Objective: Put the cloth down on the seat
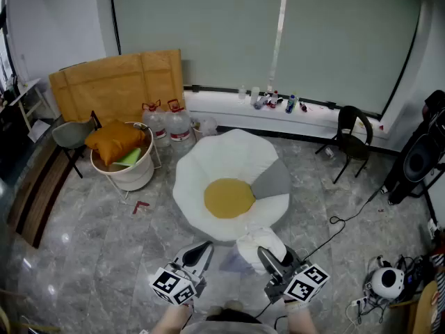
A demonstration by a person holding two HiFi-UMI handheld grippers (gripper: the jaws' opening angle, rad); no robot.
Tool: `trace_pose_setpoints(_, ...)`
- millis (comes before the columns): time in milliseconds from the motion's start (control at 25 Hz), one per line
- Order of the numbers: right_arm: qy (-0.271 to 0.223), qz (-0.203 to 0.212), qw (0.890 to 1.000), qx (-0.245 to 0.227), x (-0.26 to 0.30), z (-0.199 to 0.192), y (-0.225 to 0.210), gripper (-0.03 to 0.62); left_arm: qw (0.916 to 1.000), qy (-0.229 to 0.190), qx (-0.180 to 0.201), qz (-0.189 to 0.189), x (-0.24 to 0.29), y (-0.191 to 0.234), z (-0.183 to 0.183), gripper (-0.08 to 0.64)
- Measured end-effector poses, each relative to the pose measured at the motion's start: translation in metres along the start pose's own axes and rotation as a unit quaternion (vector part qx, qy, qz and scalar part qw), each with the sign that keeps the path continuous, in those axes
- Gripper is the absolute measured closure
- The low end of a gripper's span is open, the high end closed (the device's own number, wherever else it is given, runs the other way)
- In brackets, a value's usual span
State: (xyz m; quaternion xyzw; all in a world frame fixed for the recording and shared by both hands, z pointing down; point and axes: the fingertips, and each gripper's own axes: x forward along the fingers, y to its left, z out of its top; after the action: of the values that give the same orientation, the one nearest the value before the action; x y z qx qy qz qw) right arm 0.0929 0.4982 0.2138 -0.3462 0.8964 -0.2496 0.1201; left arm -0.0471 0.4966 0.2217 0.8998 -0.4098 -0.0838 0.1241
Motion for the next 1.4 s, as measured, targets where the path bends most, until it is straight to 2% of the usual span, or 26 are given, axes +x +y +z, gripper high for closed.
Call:
trace_pose_setpoints(160,-0.001,0.011,1.000,0.002,-0.005,0.002,-0.006,0.430,1.0000,0.007,0.006,0.002,0.007,0.000,-0.006,0.546)
trace_pose_setpoints(400,0.008,0.026,1.000,-0.002,-0.003,0.006,-0.015,0.430,0.9998,-0.007,0.004,0.018,0.019,0.003,-0.009,0.546)
trace_pose_setpoints(1000,0.008,0.037,0.999,0.013,-0.004,0.015,-0.049,0.430,0.9993,-0.008,0.002,0.036,0.043,-0.003,-0.023,0.546)
trace_pose_setpoints(1240,0.011,0.037,0.999,0.019,0.010,0.016,-0.073,0.428,0.9997,-0.006,0.007,0.024,0.072,0.016,-0.029,0.546)
trace_pose_setpoints(1400,0.014,0.029,0.999,0.029,0.034,0.017,-0.098,0.428,0.9997,-0.003,0.003,0.025,0.095,0.045,-0.029,0.546)
